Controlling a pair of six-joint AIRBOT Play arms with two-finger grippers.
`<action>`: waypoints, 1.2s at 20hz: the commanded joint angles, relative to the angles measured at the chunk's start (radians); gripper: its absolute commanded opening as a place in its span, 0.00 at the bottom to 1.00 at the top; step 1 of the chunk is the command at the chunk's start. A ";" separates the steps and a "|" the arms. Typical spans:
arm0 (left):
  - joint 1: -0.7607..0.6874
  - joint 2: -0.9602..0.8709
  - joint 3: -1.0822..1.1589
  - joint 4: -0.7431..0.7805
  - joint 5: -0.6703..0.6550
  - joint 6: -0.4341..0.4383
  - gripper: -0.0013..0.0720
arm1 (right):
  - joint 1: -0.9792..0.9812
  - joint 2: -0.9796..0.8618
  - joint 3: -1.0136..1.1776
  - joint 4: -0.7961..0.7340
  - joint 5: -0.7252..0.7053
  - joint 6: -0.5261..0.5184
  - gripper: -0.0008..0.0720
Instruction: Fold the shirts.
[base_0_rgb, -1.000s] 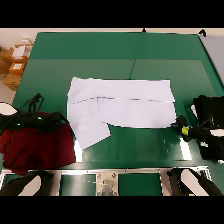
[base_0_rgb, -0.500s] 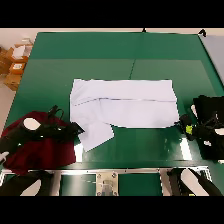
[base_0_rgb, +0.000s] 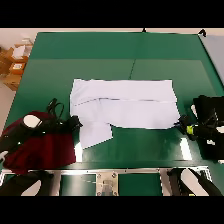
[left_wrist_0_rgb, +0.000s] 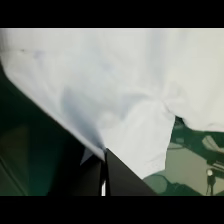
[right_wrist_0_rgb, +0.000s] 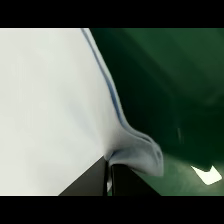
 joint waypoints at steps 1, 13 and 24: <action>-0.001 0.075 0.130 0.253 -0.235 -0.124 0.05 | 0.000 0.001 0.084 -0.220 0.148 0.118 0.03; -0.001 -0.222 0.690 0.437 -0.335 -0.107 0.05 | 0.131 -0.120 0.473 -0.132 0.155 0.153 0.03; 0.018 -0.834 1.276 0.515 -0.240 -0.100 0.05 | 0.245 -0.795 1.009 -0.058 0.100 0.182 0.03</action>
